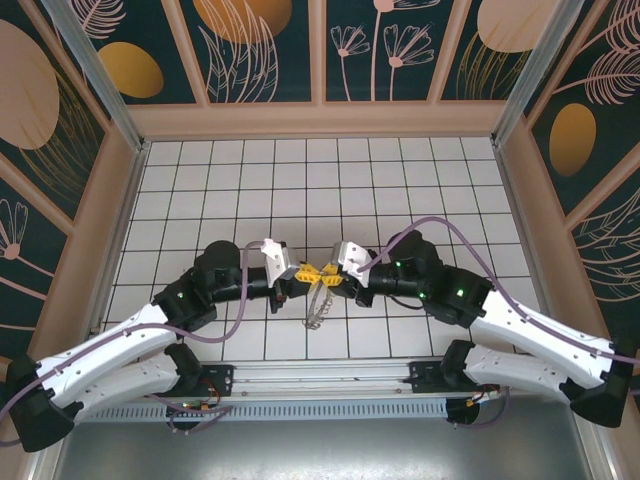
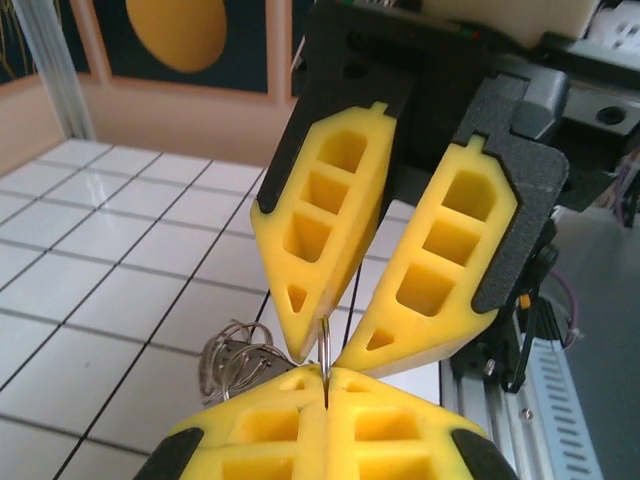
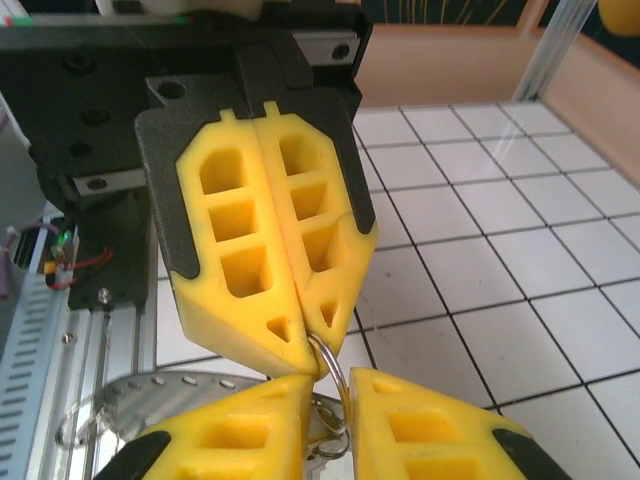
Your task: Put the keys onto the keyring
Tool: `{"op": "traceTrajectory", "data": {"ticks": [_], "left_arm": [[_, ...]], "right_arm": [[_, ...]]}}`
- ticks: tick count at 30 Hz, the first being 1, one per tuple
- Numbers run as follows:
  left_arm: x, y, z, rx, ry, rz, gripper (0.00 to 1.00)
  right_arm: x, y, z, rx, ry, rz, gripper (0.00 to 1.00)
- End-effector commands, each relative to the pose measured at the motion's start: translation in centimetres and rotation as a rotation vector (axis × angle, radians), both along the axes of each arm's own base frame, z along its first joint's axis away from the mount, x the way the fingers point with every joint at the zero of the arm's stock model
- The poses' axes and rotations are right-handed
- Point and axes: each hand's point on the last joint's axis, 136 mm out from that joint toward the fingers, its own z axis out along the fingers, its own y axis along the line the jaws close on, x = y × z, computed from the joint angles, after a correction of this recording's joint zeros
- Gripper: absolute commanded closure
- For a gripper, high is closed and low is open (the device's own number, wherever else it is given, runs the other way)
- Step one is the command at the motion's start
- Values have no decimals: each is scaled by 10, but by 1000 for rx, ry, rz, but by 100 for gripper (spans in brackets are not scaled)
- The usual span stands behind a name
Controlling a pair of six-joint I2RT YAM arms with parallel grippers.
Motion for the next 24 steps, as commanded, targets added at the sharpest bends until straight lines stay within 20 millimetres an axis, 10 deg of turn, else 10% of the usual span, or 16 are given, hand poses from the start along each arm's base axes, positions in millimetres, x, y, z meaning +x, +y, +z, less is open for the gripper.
{"op": "traceTrajectory", "data": {"ticks": [1, 11, 24], "left_arm": [[-18, -3, 54, -195, -102, -90, 100], [-31, 1, 65, -278, -111, -147, 100], [8, -7, 13, 60, -58, 12, 91]], "right_arm": [[-11, 8, 9, 67, 12, 61, 81], [-15, 7, 20, 122, -8, 82, 100], [1, 17, 5, -18, -17, 49, 100]]}}
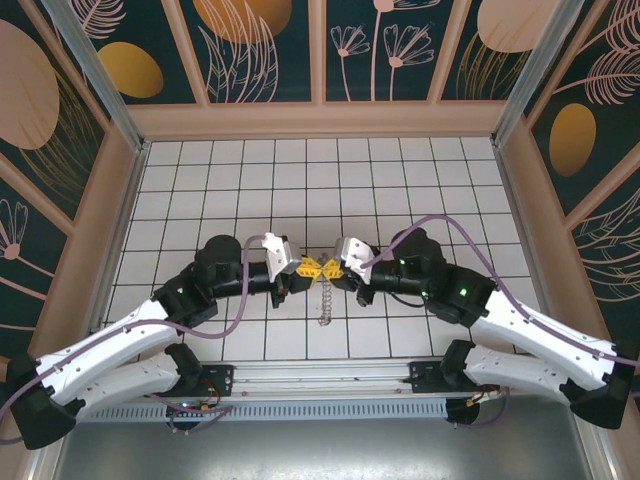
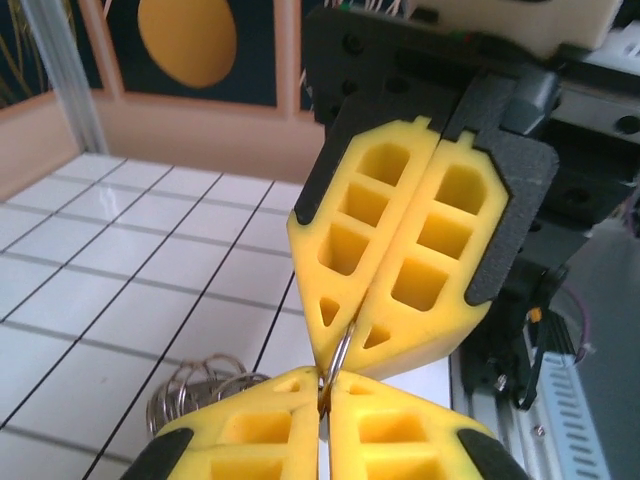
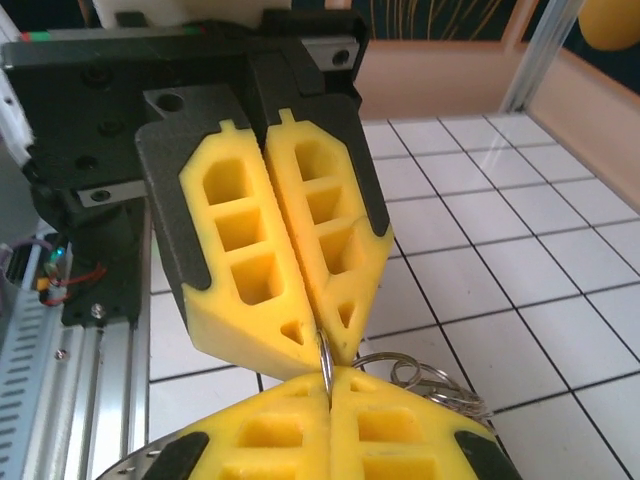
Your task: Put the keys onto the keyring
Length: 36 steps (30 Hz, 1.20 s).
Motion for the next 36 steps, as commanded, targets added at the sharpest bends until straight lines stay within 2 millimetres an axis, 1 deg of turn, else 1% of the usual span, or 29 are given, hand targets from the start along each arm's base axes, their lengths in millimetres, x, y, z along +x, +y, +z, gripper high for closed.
{"op": "traceTrajectory", "data": {"ticks": [1, 2, 4, 7, 8, 11, 13, 15, 19, 25, 29, 32, 36], "left_arm": [[-1, -5, 11, 11, -53, -22, 91], [-2, -6, 10, 10, -53, -26, 91], [-4, -8, 8, 3, -47, -40, 100], [-10, -8, 15, -52, -53, -69, 100], [-12, -6, 19, -80, -61, -72, 100], [-17, -1, 33, -149, -81, -73, 100], [-20, 2, 42, -188, -93, -76, 100], [-23, 3, 48, -217, -100, -83, 100], [-26, 4, 54, -243, -104, -95, 100], [-29, 4, 62, -272, -115, -113, 100], [-31, 4, 64, -279, -119, -123, 100], [-33, 5, 65, -286, -119, -131, 100], [-36, 7, 68, -299, -122, -137, 100]], "right_arm": [[-6, 16, 3, -9, -19, 70, 100], [-7, 17, 3, -10, -17, 77, 100], [-7, 18, 1, -13, -12, 82, 100], [-7, 17, 2, -9, -8, 75, 100], [-8, 16, 3, -1, -6, 75, 97], [-12, 11, 9, 42, -1, 70, 80], [-14, 6, 12, 74, 3, 65, 73], [-16, 1, 12, 94, 12, 60, 70], [-19, -5, 12, 120, 30, 52, 69], [-22, -8, 8, 132, 46, 55, 68], [-24, -9, 15, 161, 32, 68, 69], [-28, -9, 22, 187, 20, 90, 72], [-31, -11, 24, 205, 11, 101, 75]]}}
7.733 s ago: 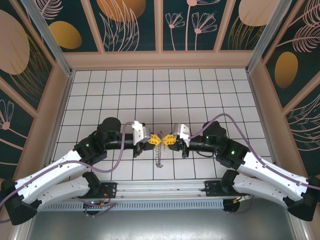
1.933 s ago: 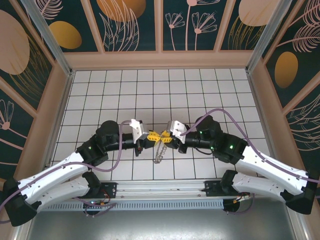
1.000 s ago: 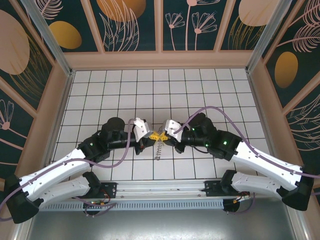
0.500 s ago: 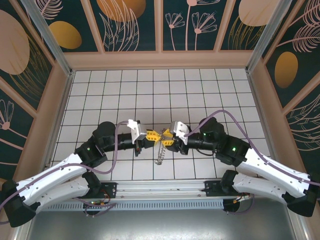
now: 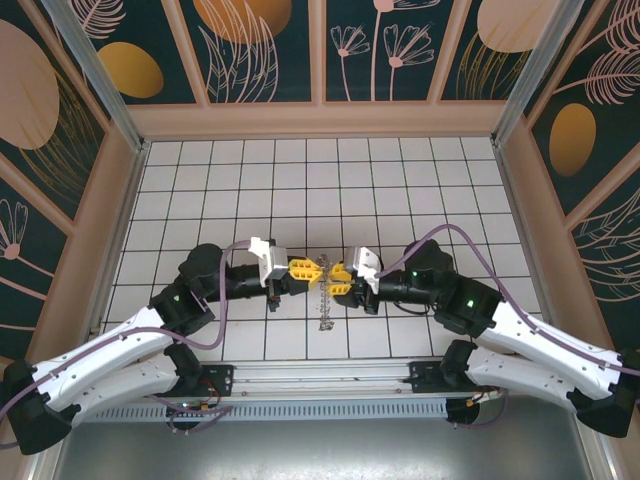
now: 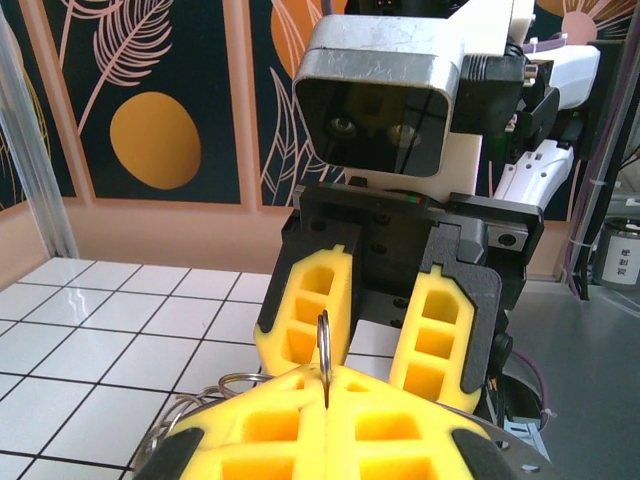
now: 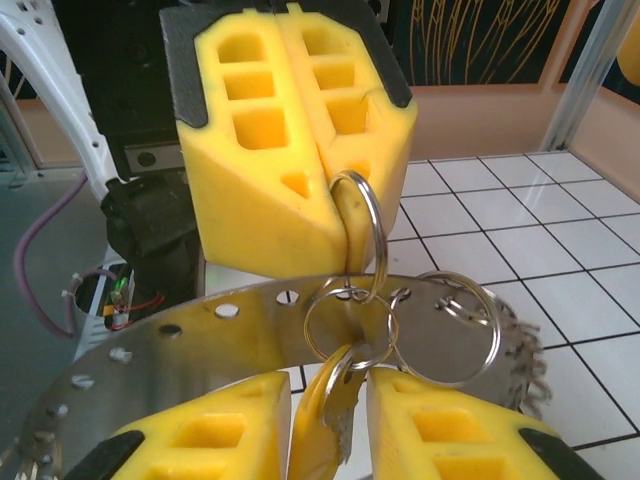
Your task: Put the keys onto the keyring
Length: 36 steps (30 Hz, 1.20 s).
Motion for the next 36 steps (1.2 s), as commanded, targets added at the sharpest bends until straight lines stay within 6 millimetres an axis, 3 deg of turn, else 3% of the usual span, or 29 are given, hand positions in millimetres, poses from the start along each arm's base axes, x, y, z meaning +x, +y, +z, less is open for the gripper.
{"op": "traceTrajectory", "data": {"ticks": [1, 18, 22, 26, 36], "left_arm": [[-11, 5, 22, -83, -46, -36, 100], [-13, 8, 24, -85, -46, -36, 100], [-11, 8, 21, -75, -42, -26, 100], [-8, 7, 17, -60, -40, -11, 100], [5, 2, -1, 11, -19, 42, 100]], "right_arm": [[-6, -2, 12, 63, -17, 24, 76], [-10, 10, 5, 88, 3, 84, 78], [-8, 11, 4, 86, 5, 79, 100], [-3, 6, 6, 85, -10, 34, 100], [33, -8, 9, 10, -70, -186, 100]]}}
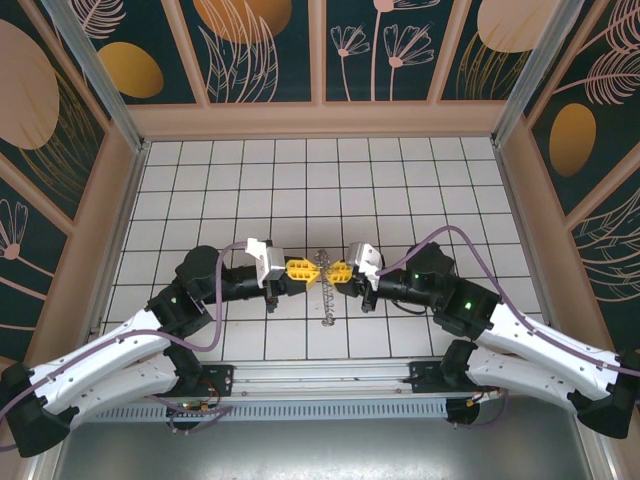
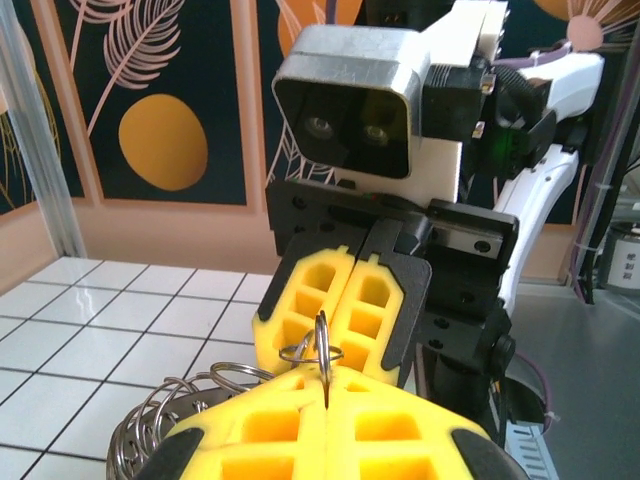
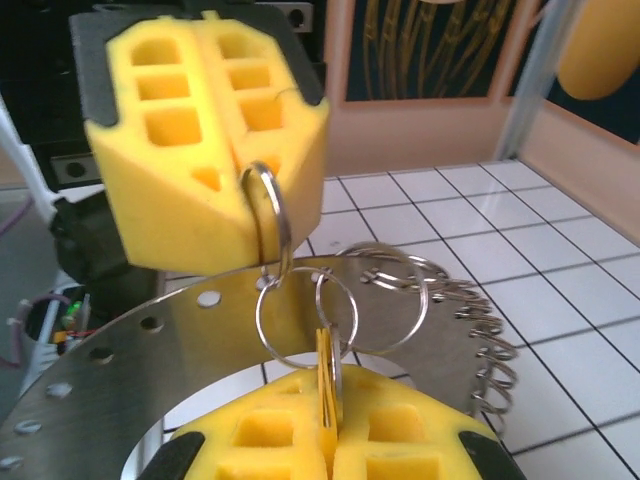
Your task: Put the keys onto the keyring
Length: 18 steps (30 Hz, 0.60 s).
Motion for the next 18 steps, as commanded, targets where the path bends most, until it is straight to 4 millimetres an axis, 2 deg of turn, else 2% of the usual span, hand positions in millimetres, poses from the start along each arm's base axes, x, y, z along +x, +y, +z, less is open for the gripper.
{"op": "traceTrajectory", "data": {"ticks": [1, 9, 18], "left_arm": [[5, -1, 0, 9, -21, 24, 100], [18, -8, -20, 85, 18, 61, 100], [30, -16, -41, 161, 56, 87, 100]], "right_arm": [[15, -6, 10, -21, -40, -85, 100], [18, 0, 6, -62, -46, -77, 100], [27, -3, 0, -107, -60, -123, 100]]}}
